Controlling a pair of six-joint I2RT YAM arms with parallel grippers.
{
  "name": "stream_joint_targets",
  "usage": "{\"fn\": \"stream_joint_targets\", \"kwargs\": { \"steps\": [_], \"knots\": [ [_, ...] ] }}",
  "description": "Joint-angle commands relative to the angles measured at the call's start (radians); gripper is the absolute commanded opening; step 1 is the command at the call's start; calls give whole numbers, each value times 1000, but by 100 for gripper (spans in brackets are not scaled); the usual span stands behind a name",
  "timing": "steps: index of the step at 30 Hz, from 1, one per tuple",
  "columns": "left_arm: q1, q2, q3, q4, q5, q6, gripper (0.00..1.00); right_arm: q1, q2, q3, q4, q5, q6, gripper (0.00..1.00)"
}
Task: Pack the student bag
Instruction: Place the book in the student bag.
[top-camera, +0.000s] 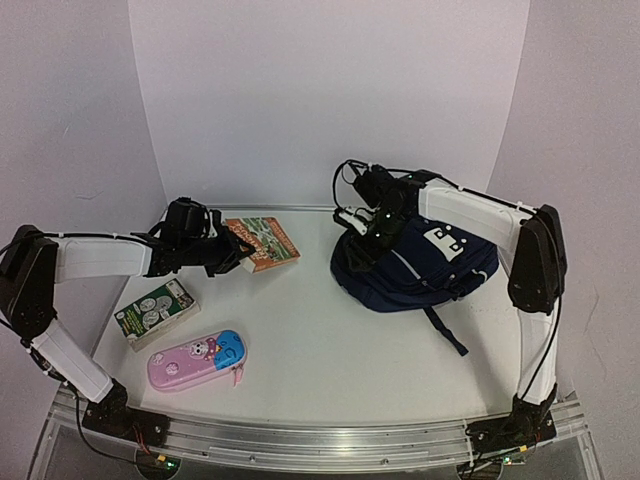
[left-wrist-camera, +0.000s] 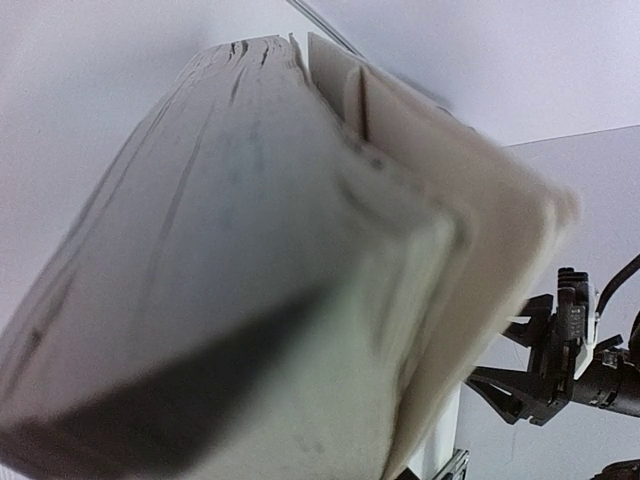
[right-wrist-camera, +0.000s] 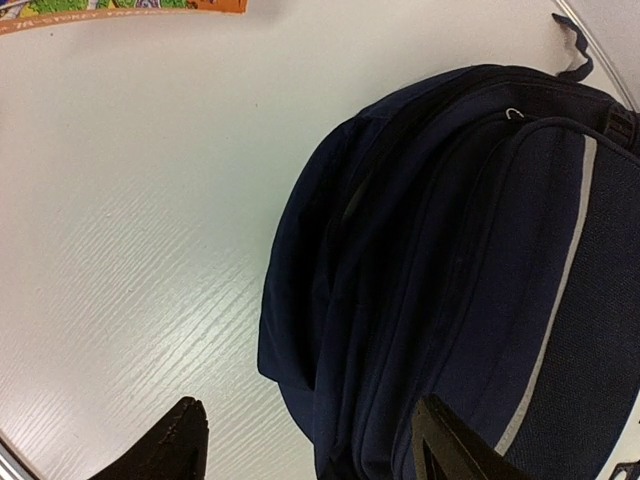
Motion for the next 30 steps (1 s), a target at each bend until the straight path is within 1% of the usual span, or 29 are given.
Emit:
{"fn": "stream_joint_targets", "kwargs": {
  "steps": [1, 15, 18, 20, 21, 23, 27, 30],
  "knots": [
    [2, -76, 29, 87, -9, 28, 0, 16, 46, 66, -10, -3, 14, 71],
    [3, -98, 21, 61, -19, 43, 0, 27, 151, 111, -13, 9, 14, 70],
    [3, -98, 23, 58, -18, 45, 0, 28, 164, 108, -13, 13, 11, 68],
    [2, -99, 24, 57, -18, 46, 0, 28, 171, 106, -13, 16, 8, 65],
    [2, -98, 24, 56, -18, 47, 0, 28, 174, 105, -13, 19, 8, 63],
    [2, -98, 25, 56, -19, 48, 0, 28, 177, 102, -13, 20, 7, 56],
    [2, -95, 26, 52, -20, 49, 0, 30, 174, 100, -15, 19, 8, 35],
    [2, -96, 28, 51, -20, 50, 0, 30, 162, 97, -15, 21, 7, 17]
  ]
}}
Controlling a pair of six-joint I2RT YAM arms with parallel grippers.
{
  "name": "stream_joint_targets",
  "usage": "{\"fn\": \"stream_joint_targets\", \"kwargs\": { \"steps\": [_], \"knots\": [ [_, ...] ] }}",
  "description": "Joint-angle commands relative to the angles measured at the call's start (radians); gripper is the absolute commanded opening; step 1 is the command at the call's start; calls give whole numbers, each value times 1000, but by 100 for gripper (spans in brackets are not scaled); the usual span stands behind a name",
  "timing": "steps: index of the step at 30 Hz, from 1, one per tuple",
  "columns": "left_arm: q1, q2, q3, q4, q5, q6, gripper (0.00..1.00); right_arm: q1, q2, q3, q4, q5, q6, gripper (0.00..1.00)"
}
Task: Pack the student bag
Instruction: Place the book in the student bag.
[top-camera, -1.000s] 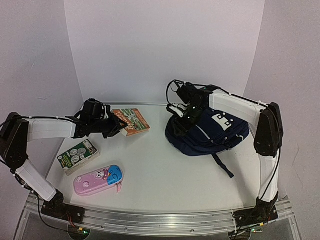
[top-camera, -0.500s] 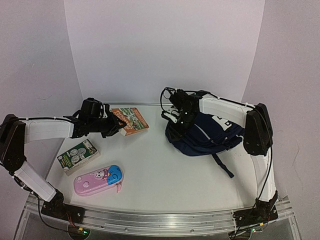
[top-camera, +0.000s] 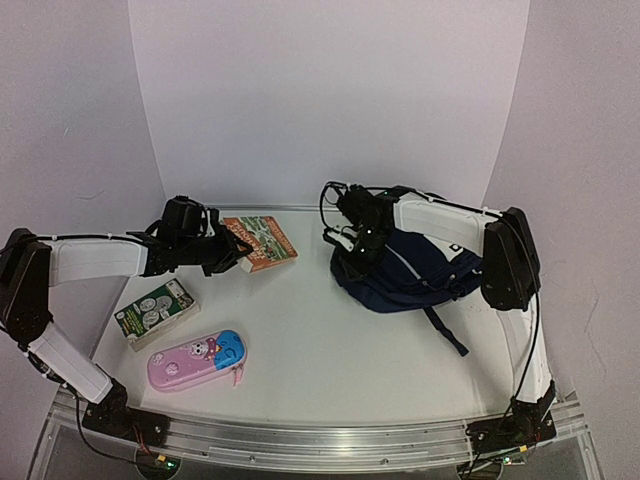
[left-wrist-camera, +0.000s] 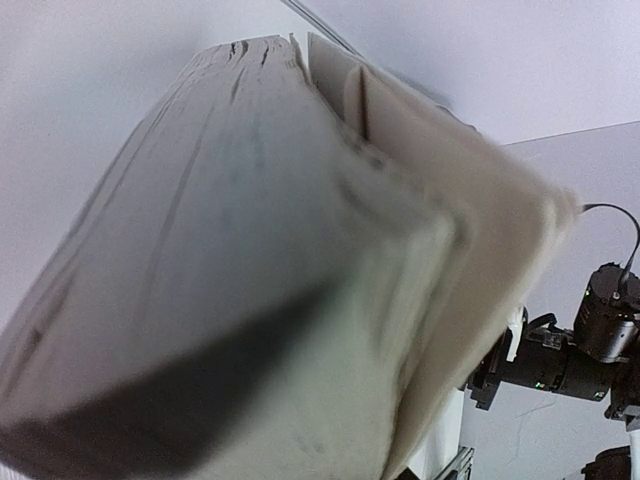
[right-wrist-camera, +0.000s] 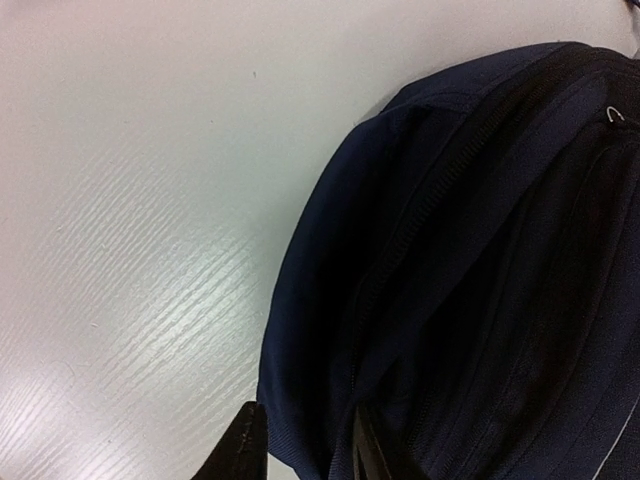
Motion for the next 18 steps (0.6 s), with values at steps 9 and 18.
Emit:
{"fn": "stream_joint_targets", "kwargs": {
  "steps": [9, 18],
  "knots": [
    [4, -60, 26, 91, -8, 28, 0, 8, -116, -11, -15, -5, 1, 0],
    [4, -92, -2, 86, -13, 24, 0, 8, -254, -42, -16, -25, -14, 0]
  ]
}}
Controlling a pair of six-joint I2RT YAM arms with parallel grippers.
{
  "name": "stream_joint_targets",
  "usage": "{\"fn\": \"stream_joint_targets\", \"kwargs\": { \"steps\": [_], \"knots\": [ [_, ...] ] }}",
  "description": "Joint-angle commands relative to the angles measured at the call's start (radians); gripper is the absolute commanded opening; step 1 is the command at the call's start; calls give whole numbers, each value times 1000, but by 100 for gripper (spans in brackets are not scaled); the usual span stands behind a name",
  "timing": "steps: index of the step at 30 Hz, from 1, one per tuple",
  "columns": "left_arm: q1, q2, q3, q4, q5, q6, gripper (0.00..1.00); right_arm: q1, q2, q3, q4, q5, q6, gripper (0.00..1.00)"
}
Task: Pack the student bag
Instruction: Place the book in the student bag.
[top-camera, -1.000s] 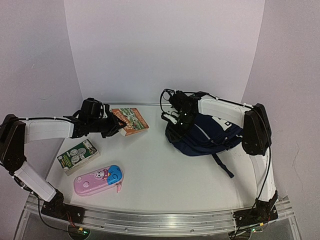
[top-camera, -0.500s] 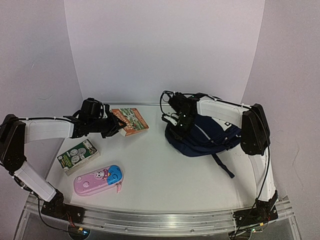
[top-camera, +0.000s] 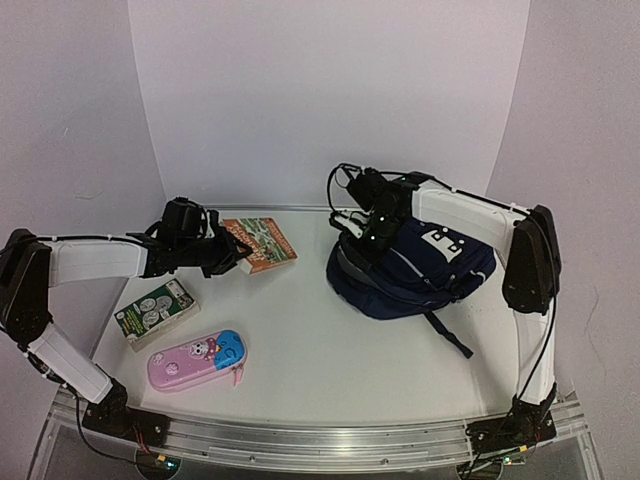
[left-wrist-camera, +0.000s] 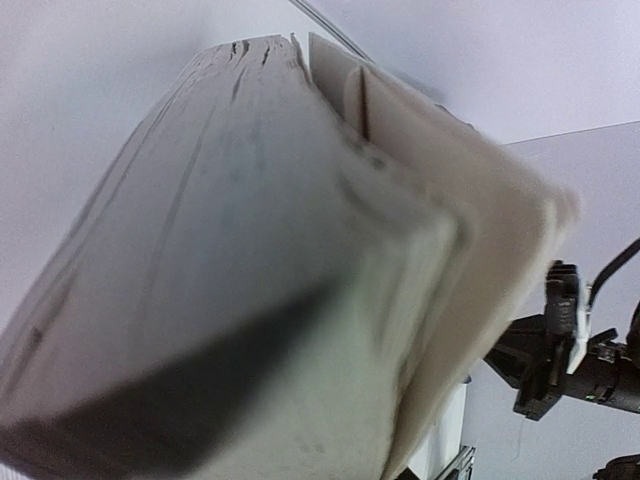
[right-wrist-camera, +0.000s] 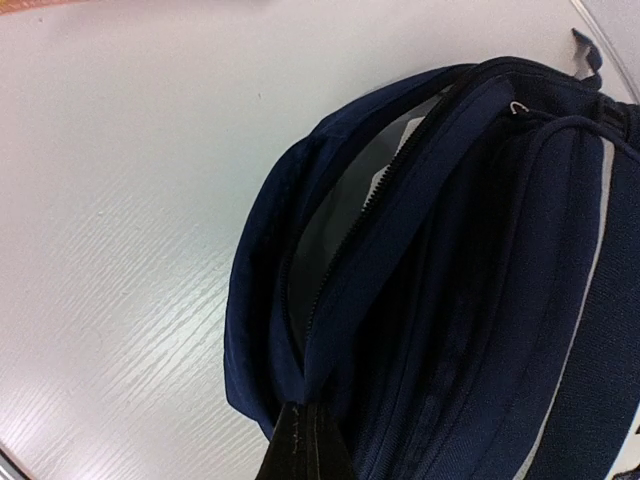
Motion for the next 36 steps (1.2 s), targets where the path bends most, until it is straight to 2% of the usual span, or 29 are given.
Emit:
{"fn": "stream_joint_targets", "kwargs": {
  "steps": [1, 7, 10, 16, 22, 29, 36],
  "knots": [
    [3, -94, 9, 82, -16, 26, 0, 8, -118, 8, 1, -29, -16, 0],
    [3, -105, 3, 99, 12, 33, 0, 7, -145, 8, -1, -30, -19, 0],
    [2, -101, -35, 250, 135, 25, 0, 4, -167, 43, -1, -18, -26, 0],
    [-13, -110, -44, 443, 314, -22, 0, -48, -181, 155, 1, -25, -33, 0],
    [-71, -81, -59, 536, 365, -68, 0, -125, -183, 293, -3, -130, -3, 0],
    [-159, 106, -60, 857, 397, -244, 0, -135, -197, 332, -2, -204, -12, 0],
    [-196, 330, 37, 1020, 377, -388, 0, -136, -226, 305, -2, -273, -7, 0]
  ]
}}
